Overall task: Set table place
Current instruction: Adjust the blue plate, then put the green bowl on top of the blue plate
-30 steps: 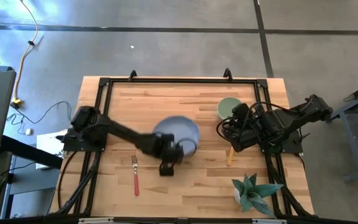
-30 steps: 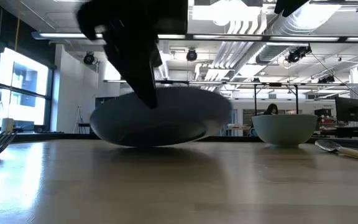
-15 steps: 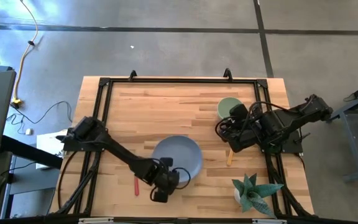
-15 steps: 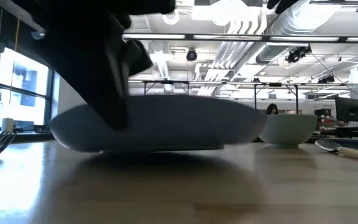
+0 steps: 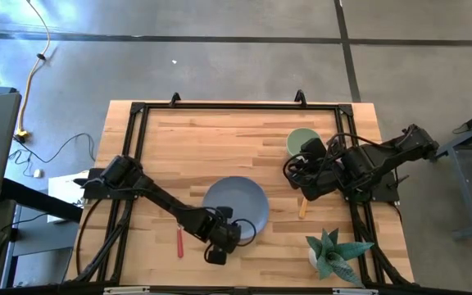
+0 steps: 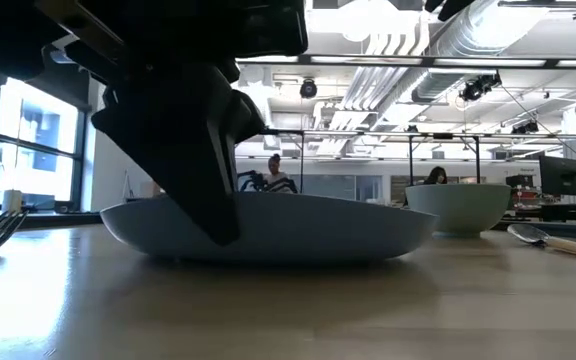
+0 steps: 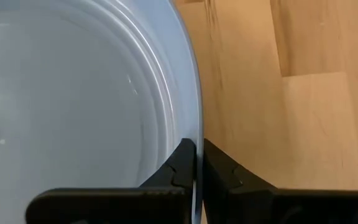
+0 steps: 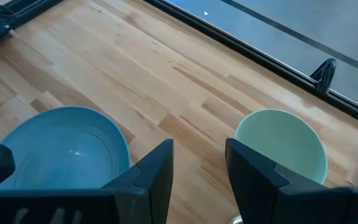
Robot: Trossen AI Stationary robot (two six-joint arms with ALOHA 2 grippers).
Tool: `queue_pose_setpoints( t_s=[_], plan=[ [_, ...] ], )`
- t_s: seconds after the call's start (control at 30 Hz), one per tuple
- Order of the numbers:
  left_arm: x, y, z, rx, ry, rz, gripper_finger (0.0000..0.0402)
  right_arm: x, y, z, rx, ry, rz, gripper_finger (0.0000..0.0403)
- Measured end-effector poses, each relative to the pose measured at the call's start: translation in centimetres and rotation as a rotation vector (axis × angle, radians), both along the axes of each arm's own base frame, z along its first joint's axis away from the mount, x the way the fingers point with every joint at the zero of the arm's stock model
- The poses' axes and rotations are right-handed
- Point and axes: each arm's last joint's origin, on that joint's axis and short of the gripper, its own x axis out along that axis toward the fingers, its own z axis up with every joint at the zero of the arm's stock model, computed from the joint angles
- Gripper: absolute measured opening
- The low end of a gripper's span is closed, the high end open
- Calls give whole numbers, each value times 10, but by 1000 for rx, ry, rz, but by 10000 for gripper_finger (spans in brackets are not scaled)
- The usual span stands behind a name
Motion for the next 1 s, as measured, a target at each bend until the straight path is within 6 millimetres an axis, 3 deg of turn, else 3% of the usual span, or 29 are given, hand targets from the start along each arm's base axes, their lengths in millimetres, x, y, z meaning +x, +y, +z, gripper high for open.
queue_pose_setpoints(
  t_s=[0.2,0.67,0.83,1.0],
  plan=[
    [0,0,-1,-5,5,-3,30,0,0,0,0,0,0,138],
    [-2,-1,0,-47,27,-31,192,0,0,0,4,2,1,138],
    [-9,3,21,-41,19,-16,233,0,1,-1,15,27,27,138],
    [-21,19,58,38,-36,91,256,1,-1,-2,32,75,63,138]
  ],
)
